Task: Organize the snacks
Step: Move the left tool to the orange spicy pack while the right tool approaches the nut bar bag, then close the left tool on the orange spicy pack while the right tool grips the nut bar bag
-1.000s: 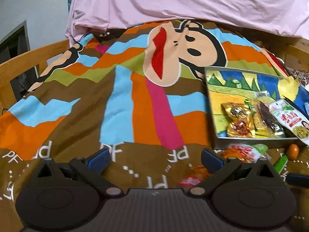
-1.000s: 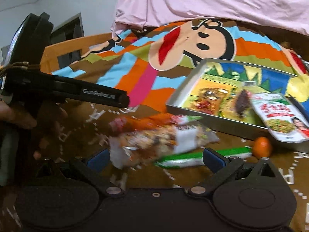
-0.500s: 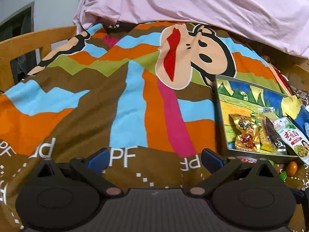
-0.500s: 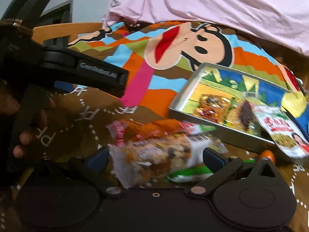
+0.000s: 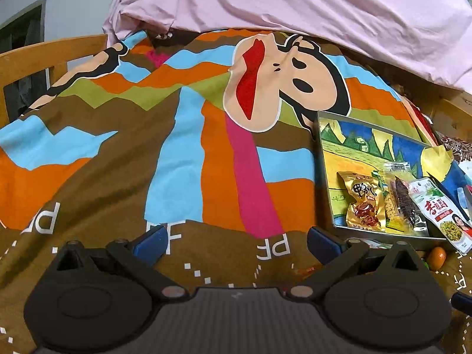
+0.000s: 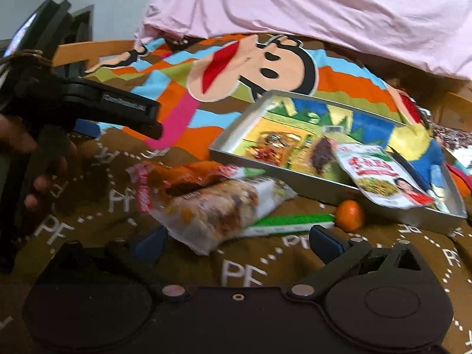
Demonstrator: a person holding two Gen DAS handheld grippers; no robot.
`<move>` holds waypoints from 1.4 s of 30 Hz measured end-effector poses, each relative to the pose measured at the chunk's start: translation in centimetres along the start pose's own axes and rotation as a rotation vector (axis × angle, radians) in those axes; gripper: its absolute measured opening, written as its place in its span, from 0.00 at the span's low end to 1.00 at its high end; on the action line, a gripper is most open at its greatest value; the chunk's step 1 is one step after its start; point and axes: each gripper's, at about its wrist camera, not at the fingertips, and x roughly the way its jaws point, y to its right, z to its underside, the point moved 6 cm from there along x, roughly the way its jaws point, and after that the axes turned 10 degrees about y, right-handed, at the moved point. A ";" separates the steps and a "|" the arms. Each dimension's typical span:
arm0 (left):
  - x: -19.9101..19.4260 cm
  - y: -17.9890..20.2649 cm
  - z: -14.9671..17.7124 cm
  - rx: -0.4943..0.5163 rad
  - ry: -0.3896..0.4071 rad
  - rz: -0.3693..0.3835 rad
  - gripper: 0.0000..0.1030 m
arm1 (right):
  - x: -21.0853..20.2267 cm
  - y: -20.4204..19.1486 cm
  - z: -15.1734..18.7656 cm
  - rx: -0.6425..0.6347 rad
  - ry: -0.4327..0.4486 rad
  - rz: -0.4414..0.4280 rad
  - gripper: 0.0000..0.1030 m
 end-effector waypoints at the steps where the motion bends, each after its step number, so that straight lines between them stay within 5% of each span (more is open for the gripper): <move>1: 0.0 0.0 0.0 -0.001 -0.001 0.000 1.00 | -0.1 0.2 0.1 0.012 -0.006 0.001 0.99; 17: 0.2 1.1 0.3 0.018 -0.008 0.025 1.00 | -0.9 1.4 0.6 0.063 -0.010 0.045 0.99; 32: 1.4 5.7 2.5 0.213 -0.097 0.212 1.00 | -2.4 3.4 1.0 0.069 -0.006 0.140 0.99; 42: 0.9 5.8 2.8 0.238 -0.098 0.285 0.99 | -2.5 2.6 0.9 0.066 0.010 0.117 0.99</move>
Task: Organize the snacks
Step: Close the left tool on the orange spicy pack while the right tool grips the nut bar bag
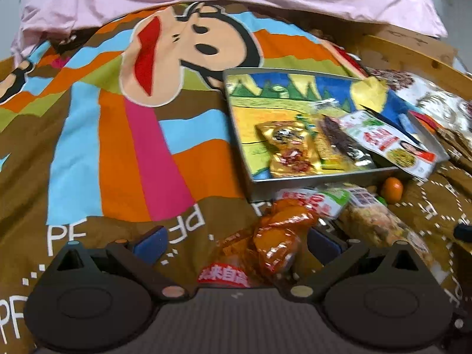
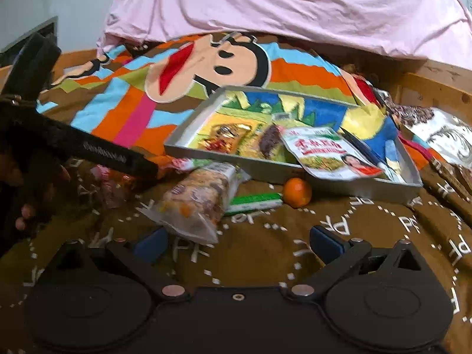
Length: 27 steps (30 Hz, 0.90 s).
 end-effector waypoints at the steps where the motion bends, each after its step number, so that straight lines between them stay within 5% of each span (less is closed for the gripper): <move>1: -0.1 0.2 0.0 0.006 0.004 0.015 0.99 | 0.0 -0.3 -0.1 -0.008 0.009 -0.010 0.99; 7: 0.8 0.5 0.2 0.054 -0.031 0.020 0.99 | 2.2 -1.9 -0.9 -0.065 0.019 -0.050 0.99; 12: 1.9 0.9 0.0 0.109 -0.056 0.026 0.99 | 4.4 -2.3 -1.4 -0.092 0.014 -0.081 0.88; 16: 1.8 1.3 0.0 0.127 -0.049 0.029 0.87 | 4.4 -2.3 -1.4 -0.090 0.006 -0.110 0.58; 22: 1.3 2.3 0.2 0.175 -0.071 0.039 0.70 | 3.0 -1.2 -0.8 -0.107 0.004 -0.114 0.44; 27: 1.2 3.1 0.2 0.198 -0.129 -0.036 0.56 | 1.3 0.6 -0.2 -0.142 -0.001 -0.149 0.39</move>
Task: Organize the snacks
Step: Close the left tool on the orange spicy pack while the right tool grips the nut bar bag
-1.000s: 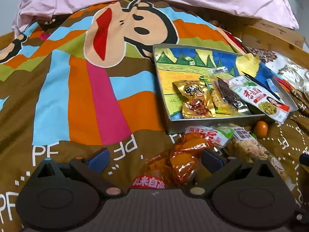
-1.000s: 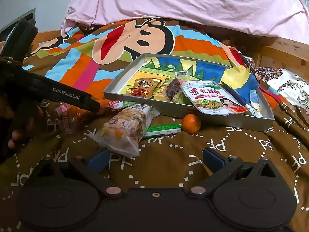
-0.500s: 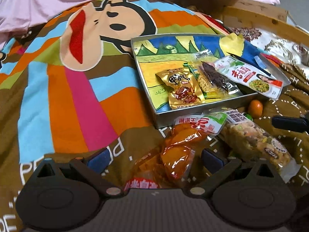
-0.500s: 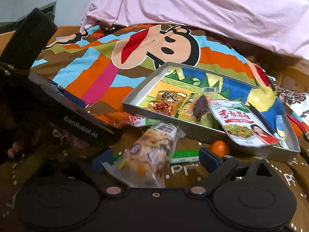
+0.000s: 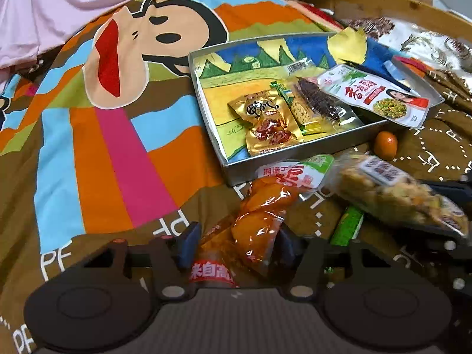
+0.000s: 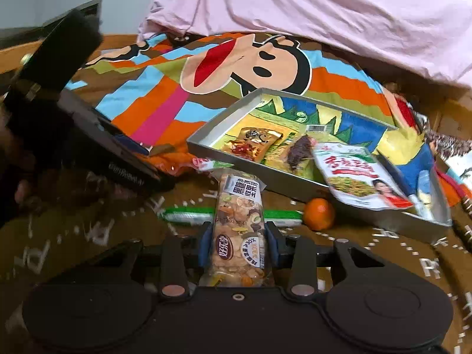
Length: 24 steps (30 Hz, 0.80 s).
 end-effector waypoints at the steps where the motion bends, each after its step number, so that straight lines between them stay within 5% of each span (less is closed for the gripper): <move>1: 0.0 0.3 -0.1 0.011 -0.008 -0.011 0.54 | -0.4 0.3 0.2 -0.010 -0.001 -0.006 0.39; 13: -2.9 2.8 -0.3 0.026 -0.037 -0.004 0.51 | -3.7 2.4 1.6 -0.005 -0.033 -0.038 0.39; 16: -2.5 3.1 -0.6 0.057 -0.048 -0.022 0.68 | -3.4 2.4 1.9 0.004 -0.028 -0.045 0.40; 19: -1.7 2.9 -1.0 0.043 -0.050 -0.029 0.77 | -2.9 2.4 1.7 0.009 -0.019 -0.051 0.55; 24: 0.7 2.2 -1.1 0.029 -0.090 -0.021 0.80 | -1.9 2.6 1.9 0.038 -0.028 -0.062 0.64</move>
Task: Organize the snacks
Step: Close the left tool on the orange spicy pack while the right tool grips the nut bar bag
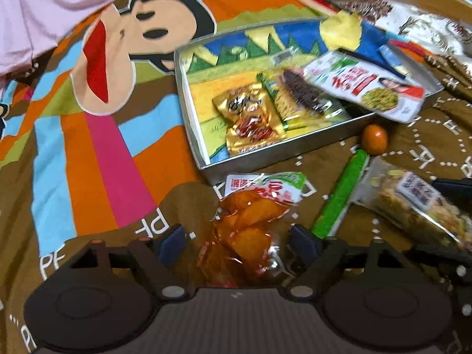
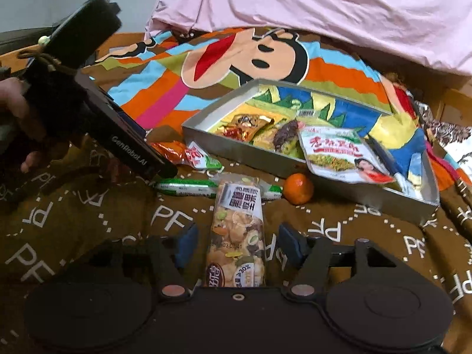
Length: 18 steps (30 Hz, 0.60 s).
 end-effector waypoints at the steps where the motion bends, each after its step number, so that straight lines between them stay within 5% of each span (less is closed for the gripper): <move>1: 0.5 -0.2 0.1 -0.014 -0.015 0.008 0.81 | 0.2 0.1 0.2 0.009 -0.008 -0.002 0.67; 5: 1.2 -0.8 0.4 -0.097 -0.032 0.037 0.78 | 0.5 0.6 0.5 0.054 -0.014 -0.015 0.69; 7: 1.0 -0.6 0.5 -0.105 -0.032 0.051 0.69 | 0.6 0.5 0.5 0.058 -0.010 -0.019 0.69; 10: 0.4 0.0 0.5 -0.066 -0.034 0.047 0.54 | 0.6 0.2 0.6 0.054 -0.005 -0.034 0.55; 14: -0.4 0.7 0.5 -0.042 -0.035 0.036 0.49 | 0.3 0.1 0.5 0.047 -0.003 -0.028 0.42; 18: -1.6 1.4 0.7 -0.045 -0.036 0.026 0.47 | -0.1 0.3 0.5 0.052 -0.010 -0.026 0.40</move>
